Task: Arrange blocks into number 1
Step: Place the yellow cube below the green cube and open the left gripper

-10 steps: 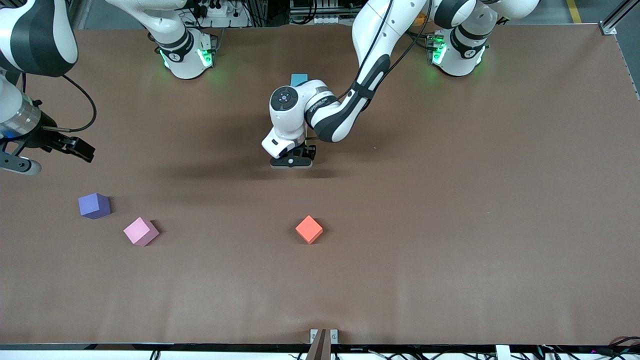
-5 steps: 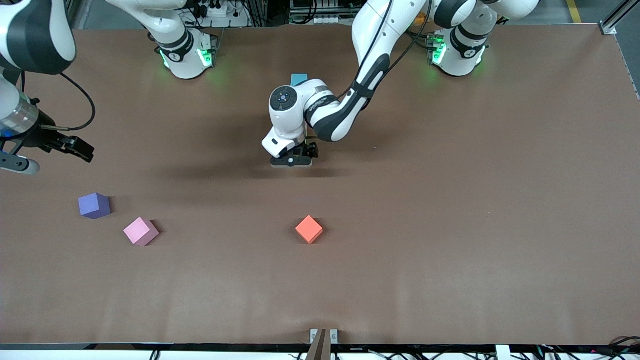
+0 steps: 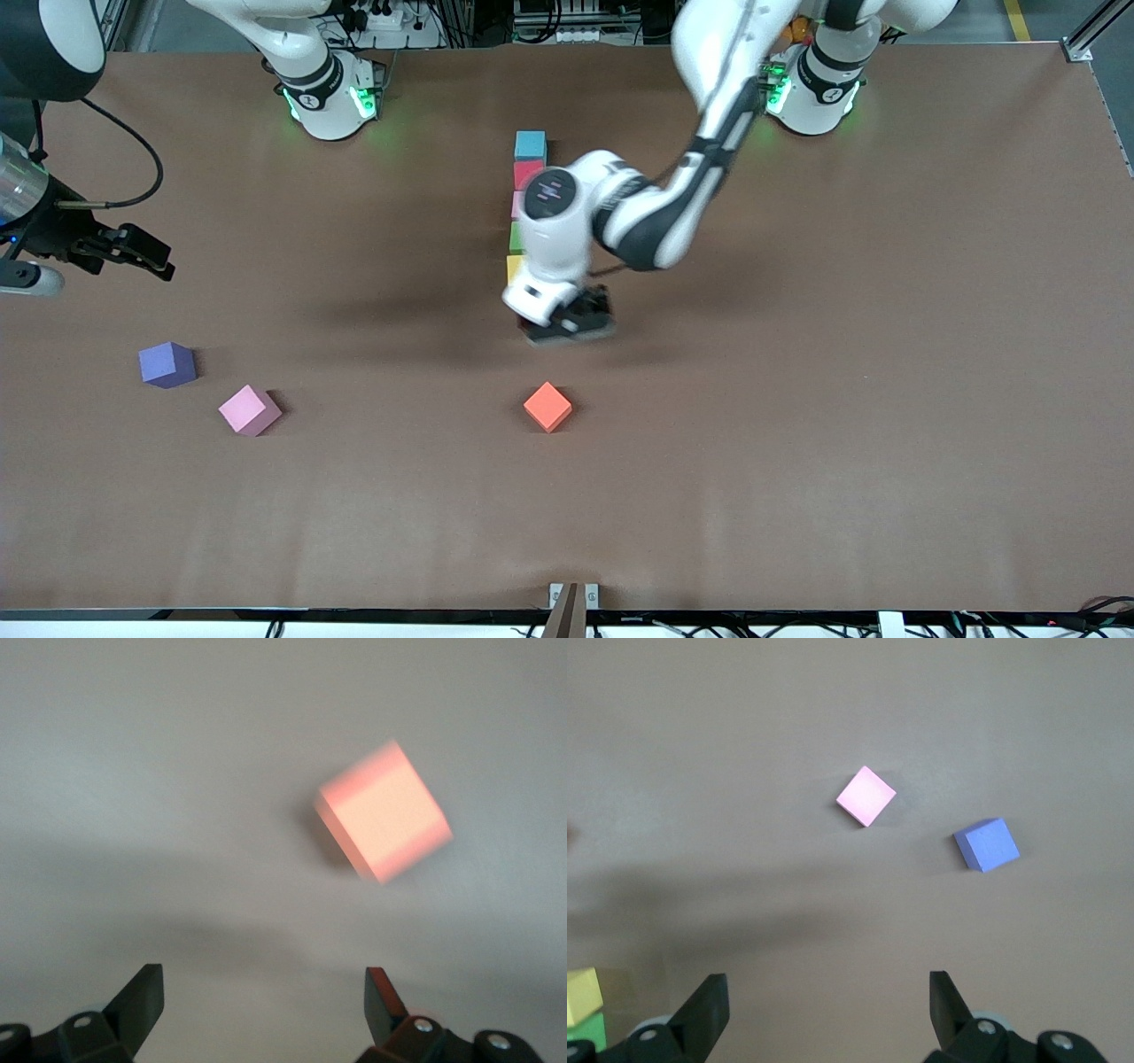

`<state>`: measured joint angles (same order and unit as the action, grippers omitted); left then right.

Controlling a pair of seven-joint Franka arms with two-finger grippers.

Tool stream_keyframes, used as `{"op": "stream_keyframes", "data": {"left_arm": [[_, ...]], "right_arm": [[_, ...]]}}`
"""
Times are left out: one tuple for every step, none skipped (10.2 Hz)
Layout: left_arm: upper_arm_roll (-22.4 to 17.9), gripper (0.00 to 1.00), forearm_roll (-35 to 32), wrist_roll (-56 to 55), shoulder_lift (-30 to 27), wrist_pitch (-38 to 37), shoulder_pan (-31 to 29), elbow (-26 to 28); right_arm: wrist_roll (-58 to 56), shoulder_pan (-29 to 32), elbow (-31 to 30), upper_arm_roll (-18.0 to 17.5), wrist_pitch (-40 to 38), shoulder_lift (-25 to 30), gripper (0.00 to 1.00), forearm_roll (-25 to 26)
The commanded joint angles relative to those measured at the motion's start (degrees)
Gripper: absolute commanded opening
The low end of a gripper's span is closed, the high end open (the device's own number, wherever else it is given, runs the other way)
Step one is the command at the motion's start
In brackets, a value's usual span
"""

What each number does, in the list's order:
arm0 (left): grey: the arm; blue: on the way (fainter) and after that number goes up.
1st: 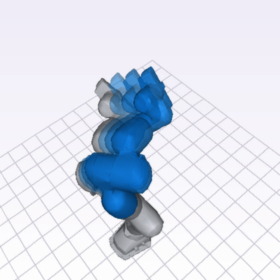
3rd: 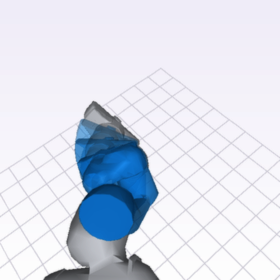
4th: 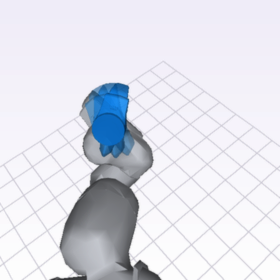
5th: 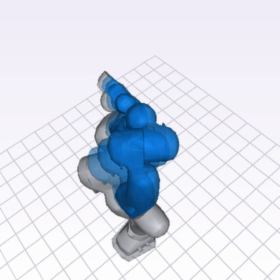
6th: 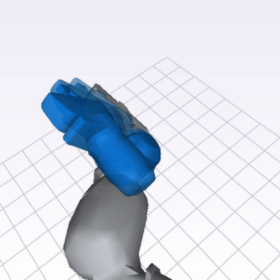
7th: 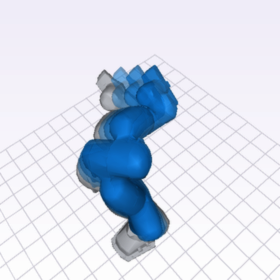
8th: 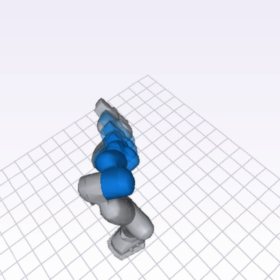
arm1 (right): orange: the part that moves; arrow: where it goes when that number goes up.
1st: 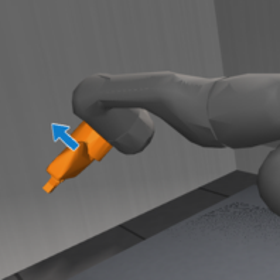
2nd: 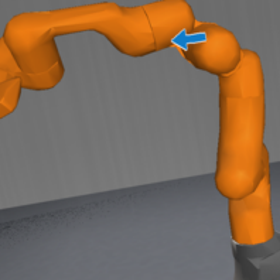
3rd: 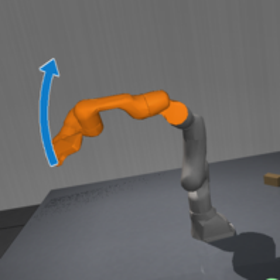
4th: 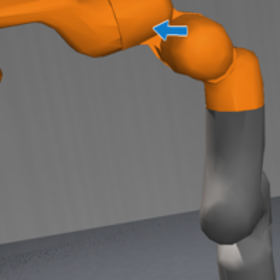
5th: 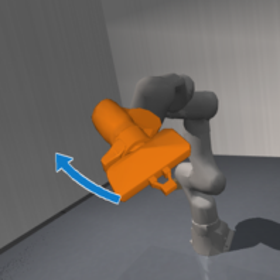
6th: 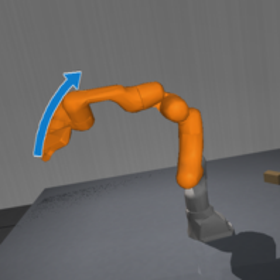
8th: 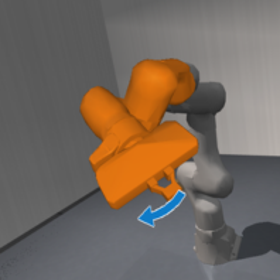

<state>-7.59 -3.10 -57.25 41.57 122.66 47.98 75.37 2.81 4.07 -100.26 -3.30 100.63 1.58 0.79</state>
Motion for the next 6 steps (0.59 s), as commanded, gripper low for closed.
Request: {"op": "stream_keyframes", "data": {"left_arm": [[-0.1, 1.00, 1.3, 6.3, -7.9, -3.5, -8.7, 1.9], [-0.1, 1.00, 0.9, 7.1, -8.4, -3.6, -11.6, 1.8], [-0.1, 1.00, 0.6, 8.5, -9.0, -3.6, -13.9, 1.9], [0.0, 1.00, 0.6, 11.1, -9.7, -4.2, -16.7, 2.0], [0.0, 1.00, 1.1, 14.2, -10.4, -6.0, -18.6, 2.0], [0.1, 1.00, 1.3, 17.2, -11.5, -8.1, -20.4, 2.2]], "right_arm": [[-2.6, -0.4, 3.0, 0.1, -3.9, 0.1, 1.00, -1.2], [-2.5, -0.4, 3.8, 0.0, -4.5, 0.1, 1.00, -1.2], [-2.5, -0.3, 4.9, 0.0, -5.2, 0.1, 1.00, -1.4], [-2.5, -0.4, 5.8, 0.0, -6.3, 0.0, 1.00, -1.4], [-2.5, -0.3, 6.2, -0.1, -6.7, 0.0, 1.00, -1.6], [-2.5, -0.4, 6.5, -0.1, -7.5, 0.0, 1.00, -2.2]]}}
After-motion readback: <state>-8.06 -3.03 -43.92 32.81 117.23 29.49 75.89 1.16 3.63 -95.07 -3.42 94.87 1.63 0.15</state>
